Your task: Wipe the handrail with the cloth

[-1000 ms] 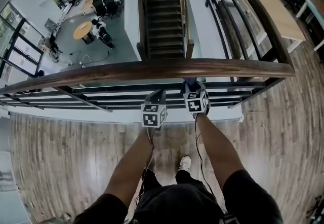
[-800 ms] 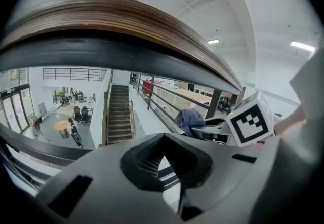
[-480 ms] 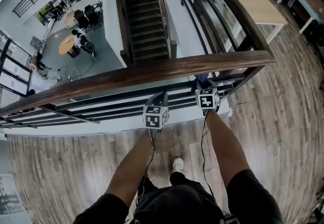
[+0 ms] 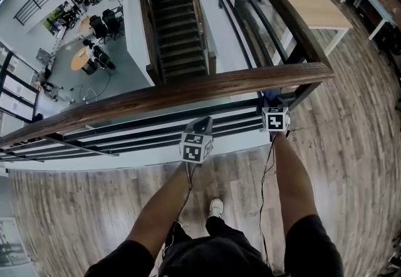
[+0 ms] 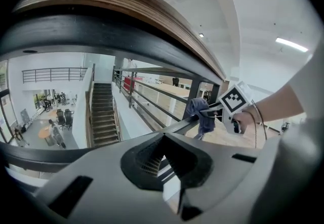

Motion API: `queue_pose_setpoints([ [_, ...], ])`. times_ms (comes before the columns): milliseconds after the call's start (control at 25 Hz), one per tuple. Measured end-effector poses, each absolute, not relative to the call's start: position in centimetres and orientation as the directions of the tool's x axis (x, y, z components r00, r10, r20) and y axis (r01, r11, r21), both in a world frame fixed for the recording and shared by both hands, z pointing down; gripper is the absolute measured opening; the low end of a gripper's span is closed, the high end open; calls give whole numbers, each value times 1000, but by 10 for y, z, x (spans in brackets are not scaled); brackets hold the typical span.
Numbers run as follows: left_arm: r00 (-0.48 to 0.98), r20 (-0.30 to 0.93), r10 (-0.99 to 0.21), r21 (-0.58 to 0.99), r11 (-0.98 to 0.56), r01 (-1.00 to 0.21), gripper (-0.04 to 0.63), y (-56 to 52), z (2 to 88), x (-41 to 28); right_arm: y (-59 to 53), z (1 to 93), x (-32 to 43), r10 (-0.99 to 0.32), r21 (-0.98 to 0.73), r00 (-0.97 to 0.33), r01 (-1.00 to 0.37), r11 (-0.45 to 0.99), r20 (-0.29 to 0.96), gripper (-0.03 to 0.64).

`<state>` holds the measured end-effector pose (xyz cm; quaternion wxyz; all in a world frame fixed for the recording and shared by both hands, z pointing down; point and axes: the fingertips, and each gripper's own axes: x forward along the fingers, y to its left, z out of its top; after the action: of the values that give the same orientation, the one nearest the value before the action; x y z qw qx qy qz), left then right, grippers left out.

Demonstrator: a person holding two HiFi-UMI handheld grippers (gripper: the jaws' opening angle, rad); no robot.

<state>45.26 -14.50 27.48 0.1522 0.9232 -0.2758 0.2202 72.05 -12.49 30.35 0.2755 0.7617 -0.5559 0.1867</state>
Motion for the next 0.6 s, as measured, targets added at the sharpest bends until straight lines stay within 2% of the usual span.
queue_pose_setpoints([
  [360,772,506,-385,218,-808,-547,-2,-107,308,467,-101,314,797,-695,235,381,-924,-301,609,103],
  [600,773,494,-399,222,-802,-555,-2,-111,320,448,-91,315,814,-690,199,440,-893,-405,574,103],
])
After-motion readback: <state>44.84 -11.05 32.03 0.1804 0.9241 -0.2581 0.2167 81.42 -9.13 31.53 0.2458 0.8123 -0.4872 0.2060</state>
